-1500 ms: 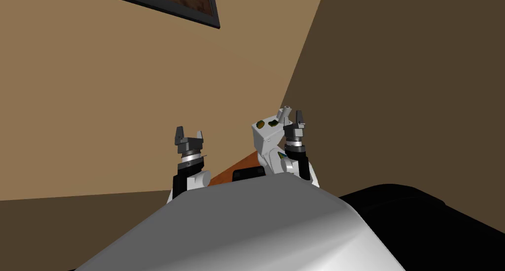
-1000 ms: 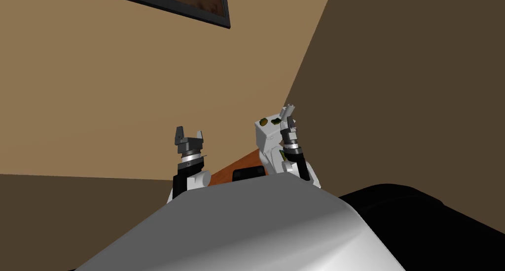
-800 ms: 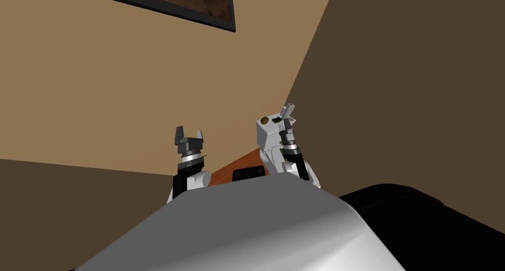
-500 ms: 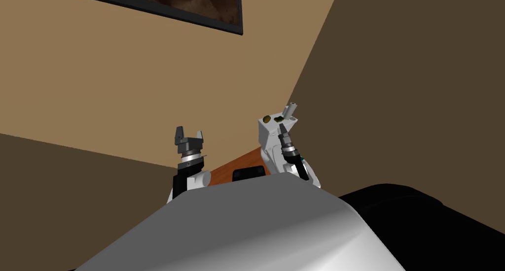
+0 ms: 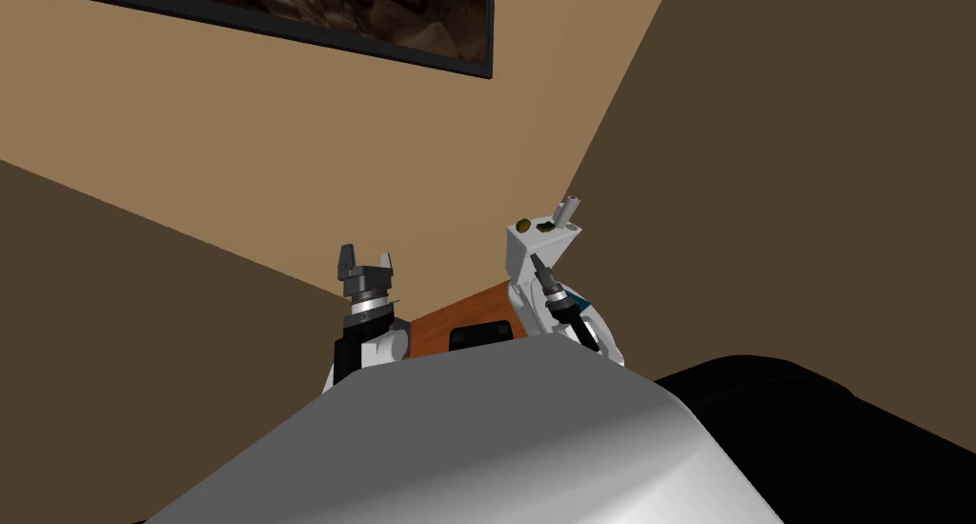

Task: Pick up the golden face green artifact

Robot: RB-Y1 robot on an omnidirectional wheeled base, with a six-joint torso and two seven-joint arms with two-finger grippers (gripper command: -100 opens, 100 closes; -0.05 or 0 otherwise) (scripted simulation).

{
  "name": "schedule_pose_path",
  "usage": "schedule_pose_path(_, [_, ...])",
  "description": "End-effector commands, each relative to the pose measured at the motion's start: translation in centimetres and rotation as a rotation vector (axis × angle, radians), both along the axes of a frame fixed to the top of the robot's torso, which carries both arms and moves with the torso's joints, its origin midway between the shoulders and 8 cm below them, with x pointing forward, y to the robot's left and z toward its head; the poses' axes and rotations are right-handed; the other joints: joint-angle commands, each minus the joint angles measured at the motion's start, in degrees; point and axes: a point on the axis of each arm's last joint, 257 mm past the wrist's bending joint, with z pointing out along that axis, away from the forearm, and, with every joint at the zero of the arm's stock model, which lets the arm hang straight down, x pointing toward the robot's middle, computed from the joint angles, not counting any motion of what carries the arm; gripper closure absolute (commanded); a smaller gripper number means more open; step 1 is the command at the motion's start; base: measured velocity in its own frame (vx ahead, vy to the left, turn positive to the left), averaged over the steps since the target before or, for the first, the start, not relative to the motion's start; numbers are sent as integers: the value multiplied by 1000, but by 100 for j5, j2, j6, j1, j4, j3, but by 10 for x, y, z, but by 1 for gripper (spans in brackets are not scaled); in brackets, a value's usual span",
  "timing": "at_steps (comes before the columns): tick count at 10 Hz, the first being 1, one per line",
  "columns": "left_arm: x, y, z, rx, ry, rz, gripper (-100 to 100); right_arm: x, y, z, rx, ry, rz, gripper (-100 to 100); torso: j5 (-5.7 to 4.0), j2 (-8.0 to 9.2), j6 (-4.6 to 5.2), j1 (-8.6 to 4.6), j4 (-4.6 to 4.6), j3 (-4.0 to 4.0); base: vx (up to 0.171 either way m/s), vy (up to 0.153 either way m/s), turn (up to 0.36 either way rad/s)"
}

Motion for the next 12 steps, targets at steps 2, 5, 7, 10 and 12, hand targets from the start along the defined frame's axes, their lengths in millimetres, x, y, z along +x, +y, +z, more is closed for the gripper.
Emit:
schedule_pose_path(2, [0, 0, 0, 0, 0, 0, 0, -3, -6, -33, -90, 55, 11, -100, -2, -17, -1, -11, -3, -9, -34, 1, 91])
schedule_pose_path(5, [0, 0, 0, 0, 0, 0, 0, -13, -13, -74, -243, 117, 43, -100, -7, -33, -1, -30, -8, -19, -34, -19, 136])
schedule_pose_path(7, [0, 0, 0, 0, 0, 0, 0, -15, -18, -82, -252, 136, 42, -100, -8, -23, -1, -36, -5, -14, -57, -32, 100])
schedule_pose_path(10, [0, 0, 0, 0, 0, 0, 0, -15, -18, -82, -252, 136, 42, -100, -4, -50, 1, -17, -10, -28, 18, 11, -20])
schedule_pose_path(12, [0, 0, 0, 0, 0, 0, 0, -15, -18, -82, -252, 136, 42, -100, -2, -56, 0, -12, -12, -32, 13, 8, -9])
